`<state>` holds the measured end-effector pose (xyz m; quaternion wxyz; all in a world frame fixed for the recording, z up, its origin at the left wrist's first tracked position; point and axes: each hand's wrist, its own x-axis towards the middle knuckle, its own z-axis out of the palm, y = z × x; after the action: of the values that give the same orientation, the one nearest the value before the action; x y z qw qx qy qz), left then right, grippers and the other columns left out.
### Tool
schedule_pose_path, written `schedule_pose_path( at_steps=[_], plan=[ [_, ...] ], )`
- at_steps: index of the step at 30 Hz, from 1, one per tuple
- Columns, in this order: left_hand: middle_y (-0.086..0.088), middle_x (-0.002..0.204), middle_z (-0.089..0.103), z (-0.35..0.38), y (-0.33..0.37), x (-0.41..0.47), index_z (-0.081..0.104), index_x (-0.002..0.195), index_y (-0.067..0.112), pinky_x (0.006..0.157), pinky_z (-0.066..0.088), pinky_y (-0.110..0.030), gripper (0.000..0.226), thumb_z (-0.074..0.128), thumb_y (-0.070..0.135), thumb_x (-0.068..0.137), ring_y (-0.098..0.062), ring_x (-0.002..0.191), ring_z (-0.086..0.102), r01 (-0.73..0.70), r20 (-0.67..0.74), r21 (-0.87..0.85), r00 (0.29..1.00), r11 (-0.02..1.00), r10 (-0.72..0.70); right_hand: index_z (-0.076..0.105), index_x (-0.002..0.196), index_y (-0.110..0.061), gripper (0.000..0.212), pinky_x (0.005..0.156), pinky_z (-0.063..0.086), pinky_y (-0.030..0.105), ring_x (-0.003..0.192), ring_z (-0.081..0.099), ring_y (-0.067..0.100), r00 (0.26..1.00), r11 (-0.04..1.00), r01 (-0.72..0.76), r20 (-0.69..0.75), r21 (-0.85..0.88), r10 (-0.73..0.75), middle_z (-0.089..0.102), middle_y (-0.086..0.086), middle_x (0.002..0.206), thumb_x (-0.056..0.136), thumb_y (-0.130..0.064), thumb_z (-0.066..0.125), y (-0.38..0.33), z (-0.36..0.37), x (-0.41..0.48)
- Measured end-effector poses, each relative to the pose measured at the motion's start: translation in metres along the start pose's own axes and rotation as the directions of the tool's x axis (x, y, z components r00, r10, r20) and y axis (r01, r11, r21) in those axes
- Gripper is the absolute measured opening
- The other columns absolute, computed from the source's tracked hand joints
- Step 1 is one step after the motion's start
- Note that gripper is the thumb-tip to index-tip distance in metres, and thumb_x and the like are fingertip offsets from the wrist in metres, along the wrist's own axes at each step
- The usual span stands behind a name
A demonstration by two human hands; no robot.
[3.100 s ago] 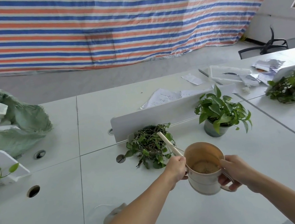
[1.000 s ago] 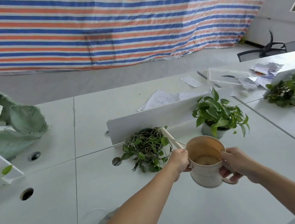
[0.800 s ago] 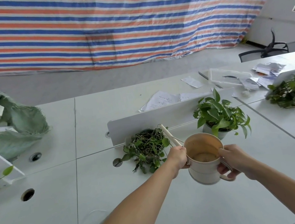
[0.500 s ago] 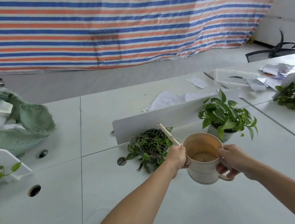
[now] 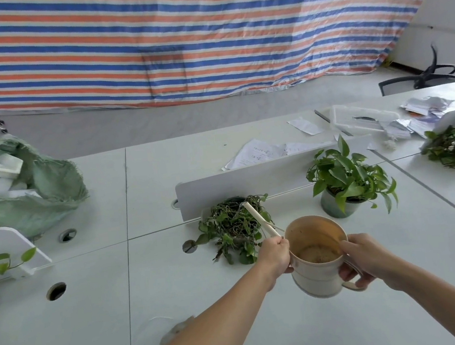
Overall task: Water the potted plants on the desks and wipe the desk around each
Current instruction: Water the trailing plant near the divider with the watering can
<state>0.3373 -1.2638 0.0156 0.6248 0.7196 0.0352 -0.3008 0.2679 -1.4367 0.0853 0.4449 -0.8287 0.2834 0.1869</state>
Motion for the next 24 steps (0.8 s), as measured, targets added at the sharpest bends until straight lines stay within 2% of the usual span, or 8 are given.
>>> schedule_pose_path(
  at_steps=[6,9,12,17,20,24],
  plan=[
    [-0.002,0.079,0.053,0.011,0.001,0.001,0.058,0.099,0.009,0.076,0.058,-0.036,0.026,0.034,0.020,0.103,-0.018,0.074,0.056,0.008,0.024,0.014,1.000,1.000,-0.009,0.056,0.107,0.011,0.031,0.051,0.046,0.032,0.057,0.059,0.025,1.000,1.000,-0.022,-0.020,-0.008,0.022,0.065,0.017,0.063,0.098,-0.011,0.037,0.006,-0.007,-0.004],
    [-0.001,0.082,0.053,0.016,0.003,0.003,0.058,0.106,0.010,0.077,0.058,-0.035,0.027,0.034,0.020,0.103,-0.020,0.079,0.057,0.026,0.037,0.017,0.999,1.000,-0.026,0.057,0.104,0.010,0.030,0.051,0.046,0.032,0.057,0.058,0.026,0.999,1.000,-0.031,-0.034,-0.001,0.031,0.064,0.016,0.062,0.099,-0.011,0.037,0.008,-0.011,-0.005],
    [-0.002,0.087,0.054,0.019,0.008,0.007,0.059,0.117,0.006,0.069,0.058,-0.031,0.032,0.033,0.020,0.102,-0.022,0.083,0.058,0.033,0.046,0.021,0.998,0.999,-0.034,0.058,0.104,0.011,0.030,0.050,0.046,0.032,0.056,0.059,0.027,0.998,0.999,-0.040,-0.052,0.004,0.040,0.065,0.017,0.062,0.098,-0.010,0.038,0.008,-0.014,-0.003],
    [-0.002,0.080,0.053,0.020,0.018,0.012,0.057,0.102,0.010,0.066,0.056,-0.030,0.026,0.032,0.017,0.102,-0.021,0.076,0.057,0.027,0.057,0.018,0.998,0.999,-0.028,0.058,0.102,0.012,0.029,0.049,0.046,0.031,0.055,0.059,0.027,0.997,0.999,-0.028,-0.072,0.019,0.030,0.064,0.017,0.063,0.096,-0.010,0.039,0.005,-0.017,0.002],
    [-0.005,0.080,0.054,0.017,0.024,0.014,0.057,0.102,0.010,0.067,0.056,-0.031,0.026,0.032,0.016,0.102,-0.022,0.076,0.057,0.024,0.054,0.010,0.998,1.000,-0.025,0.058,0.093,0.002,0.022,0.049,0.046,0.031,0.055,0.059,0.027,0.997,0.999,-0.006,-0.080,0.031,0.008,0.064,0.018,0.064,0.097,-0.009,0.038,-0.002,-0.017,0.004],
    [-0.008,0.087,0.056,0.009,0.029,0.016,0.058,0.103,0.009,0.064,0.055,-0.030,0.027,0.032,0.016,0.102,-0.026,0.083,0.058,0.016,0.047,0.003,0.999,1.000,-0.016,0.057,0.089,-0.002,0.021,0.050,0.047,0.032,0.056,0.059,0.028,0.997,0.999,0.019,-0.078,0.032,-0.017,0.064,0.019,0.065,0.096,-0.008,0.039,-0.011,-0.015,0.006]
  ],
)
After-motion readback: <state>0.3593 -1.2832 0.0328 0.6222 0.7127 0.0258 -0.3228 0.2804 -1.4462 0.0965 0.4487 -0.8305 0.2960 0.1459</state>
